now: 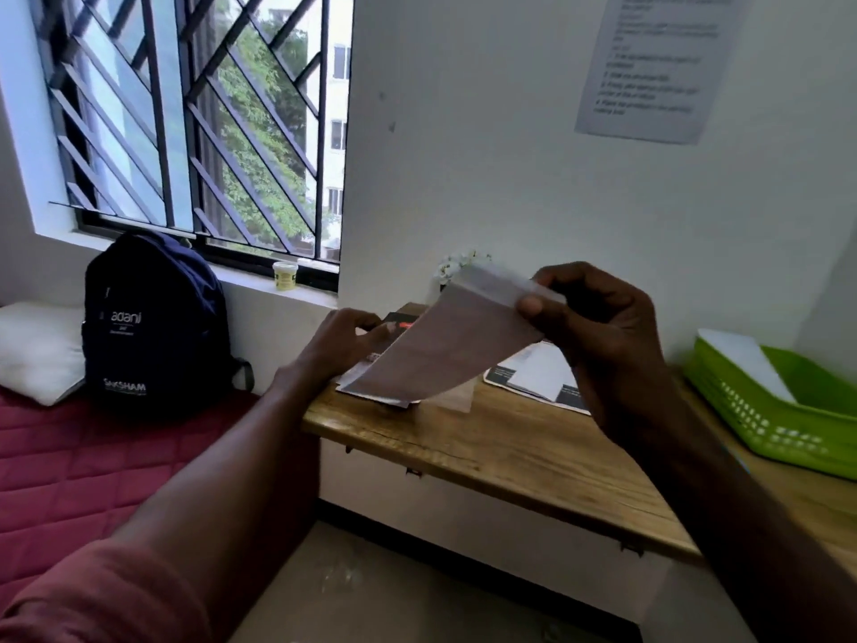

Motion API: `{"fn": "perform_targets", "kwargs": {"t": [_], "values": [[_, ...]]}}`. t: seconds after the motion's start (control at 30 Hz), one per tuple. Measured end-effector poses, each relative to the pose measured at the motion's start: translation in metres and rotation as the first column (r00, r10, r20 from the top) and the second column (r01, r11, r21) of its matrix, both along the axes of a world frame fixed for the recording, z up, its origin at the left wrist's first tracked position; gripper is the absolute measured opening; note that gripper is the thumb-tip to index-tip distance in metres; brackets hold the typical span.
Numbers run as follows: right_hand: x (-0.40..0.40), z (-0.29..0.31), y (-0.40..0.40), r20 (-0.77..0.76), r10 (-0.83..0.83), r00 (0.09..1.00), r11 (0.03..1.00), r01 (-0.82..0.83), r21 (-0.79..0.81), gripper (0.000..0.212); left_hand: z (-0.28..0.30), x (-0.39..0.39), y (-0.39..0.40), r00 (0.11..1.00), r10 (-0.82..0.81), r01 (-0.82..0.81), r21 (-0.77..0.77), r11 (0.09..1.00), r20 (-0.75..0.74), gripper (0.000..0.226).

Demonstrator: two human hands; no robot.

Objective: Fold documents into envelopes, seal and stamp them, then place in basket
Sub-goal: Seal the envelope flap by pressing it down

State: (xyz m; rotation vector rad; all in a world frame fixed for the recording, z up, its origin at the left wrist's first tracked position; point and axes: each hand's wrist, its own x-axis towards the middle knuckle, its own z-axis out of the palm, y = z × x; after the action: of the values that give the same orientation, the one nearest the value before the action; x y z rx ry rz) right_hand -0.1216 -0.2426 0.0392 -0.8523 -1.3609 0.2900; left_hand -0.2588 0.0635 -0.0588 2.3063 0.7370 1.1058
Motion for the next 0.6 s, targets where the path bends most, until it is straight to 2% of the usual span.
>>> {"fn": "perform_targets", "kwargs": {"t": [0.13, 0.23, 0.27, 0.33, 0.37, 0.4, 0.43, 0.53, 0.6], "values": [[0.036, 0.003, -0.007, -0.312, 0.11, 0.944, 0.994, -0.113, 0.01, 0.015, 0.007, 0.01, -0.007, 0.999, -0.047, 0.047, 0.007, 0.999, -0.029, 0.051], [0.072, -0.003, 0.002, -0.484, 0.1, 0.869, 0.989, -0.139, -0.046, 0.018, 0.031, 0.039, -0.045, 0.979, -0.202, 0.201, -0.011, 0.979, -0.029, 0.036], [0.083, -0.007, 0.007, -0.54, 0.103, 0.835, 0.985, -0.162, -0.063, 0.017, 0.04, 0.05, -0.059, 0.953, -0.304, 0.301, -0.079, 0.95, -0.016, 0.035], [0.108, -0.017, 0.022, -0.656, 0.073, 0.751, 0.978, -0.184, -0.101, 0.013, 0.054, 0.078, -0.084, 0.874, -0.484, 0.472, -0.281, 0.836, 0.029, 0.046], [0.118, -0.021, 0.03, -0.689, 0.051, 0.723, 0.975, -0.186, -0.124, 0.023, 0.059, 0.091, -0.095, 0.835, -0.548, 0.525, -0.375, 0.764, 0.051, 0.052], [0.127, -0.024, 0.039, -0.7, 0.007, 0.714, 0.972, -0.171, -0.164, 0.036, 0.06, 0.107, -0.104, 0.805, -0.59, 0.553, -0.445, 0.704, 0.065, 0.058], [0.136, -0.026, 0.047, -0.689, -0.036, 0.724, 0.967, -0.148, -0.206, 0.04, 0.06, 0.123, -0.112, 0.78, -0.622, 0.568, -0.499, 0.655, 0.072, 0.064], [0.153, -0.029, 0.072, -0.57, -0.233, 0.788, 0.955, 0.075, -0.287, 0.01, 0.047, 0.169, -0.115, 0.756, -0.647, 0.556, -0.624, 0.549, 0.103, 0.079], [0.165, -0.036, 0.088, -0.534, -0.301, 0.79, 0.942, 0.161, -0.293, 0.012, 0.039, 0.194, -0.111, 0.794, -0.57, 0.532, -0.696, 0.483, 0.211, 0.077]]}}
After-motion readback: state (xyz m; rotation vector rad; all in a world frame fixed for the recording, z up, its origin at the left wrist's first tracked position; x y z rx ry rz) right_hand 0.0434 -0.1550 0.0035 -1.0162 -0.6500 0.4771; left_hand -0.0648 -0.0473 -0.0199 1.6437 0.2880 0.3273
